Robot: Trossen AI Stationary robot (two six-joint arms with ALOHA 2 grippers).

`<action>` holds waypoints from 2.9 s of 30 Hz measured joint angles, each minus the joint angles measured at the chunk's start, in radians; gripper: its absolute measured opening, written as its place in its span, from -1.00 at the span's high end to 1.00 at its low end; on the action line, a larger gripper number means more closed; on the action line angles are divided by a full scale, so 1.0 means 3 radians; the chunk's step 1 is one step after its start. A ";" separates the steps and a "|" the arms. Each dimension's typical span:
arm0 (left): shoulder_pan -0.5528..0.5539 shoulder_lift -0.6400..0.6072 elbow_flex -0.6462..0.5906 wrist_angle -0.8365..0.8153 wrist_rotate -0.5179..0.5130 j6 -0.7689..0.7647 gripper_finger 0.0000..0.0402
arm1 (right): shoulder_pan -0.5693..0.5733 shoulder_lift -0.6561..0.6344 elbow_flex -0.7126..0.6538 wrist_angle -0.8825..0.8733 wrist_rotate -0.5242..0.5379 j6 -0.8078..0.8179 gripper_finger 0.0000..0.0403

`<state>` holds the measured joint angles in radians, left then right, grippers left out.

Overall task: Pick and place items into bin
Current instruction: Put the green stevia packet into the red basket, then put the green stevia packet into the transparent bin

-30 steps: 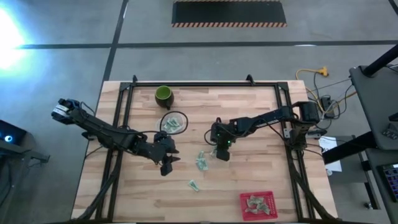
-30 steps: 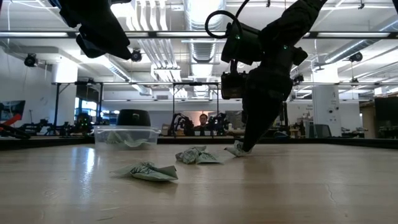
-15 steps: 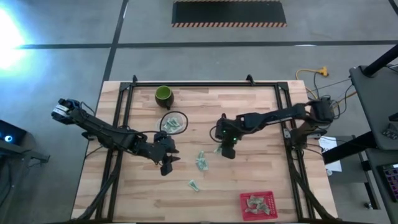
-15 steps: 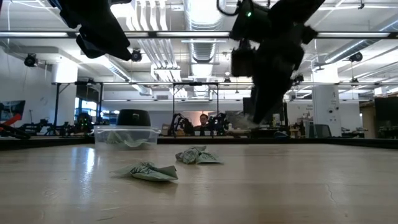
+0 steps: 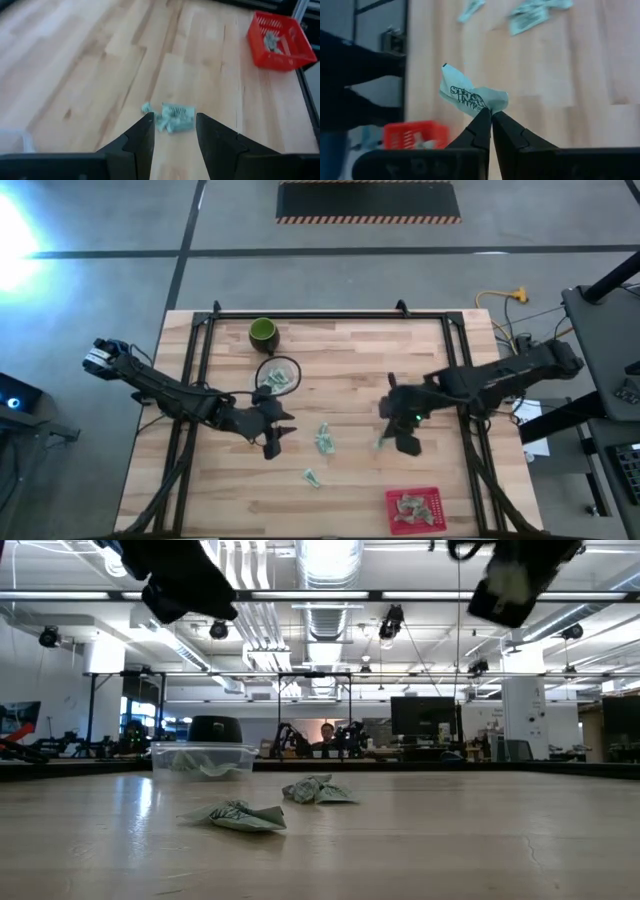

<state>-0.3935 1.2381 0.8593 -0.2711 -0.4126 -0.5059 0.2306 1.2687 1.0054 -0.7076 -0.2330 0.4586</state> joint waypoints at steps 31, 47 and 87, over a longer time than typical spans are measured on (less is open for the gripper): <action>0.0055 0.0585 -0.0001 0.0918 -0.0187 0.0333 0.36 | 0.2072 0.0867 -0.0005 0.0307 0.0413 0.2234 0.96; 0.0112 0.0971 -0.0001 0.0905 0.0077 0.0312 0.36 | 0.2251 0.0854 -0.0005 0.0283 0.0428 0.2316 0.49; 0.0802 0.1190 0.0097 0.0806 0.0802 -0.0180 0.36 | 0.2256 -0.0659 0.0008 0.0103 0.3331 0.1252 0.62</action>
<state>-0.1528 1.5951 0.8883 -0.0293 -0.1720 -0.5597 0.9073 1.0709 1.0077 -0.6767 0.7662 0.8343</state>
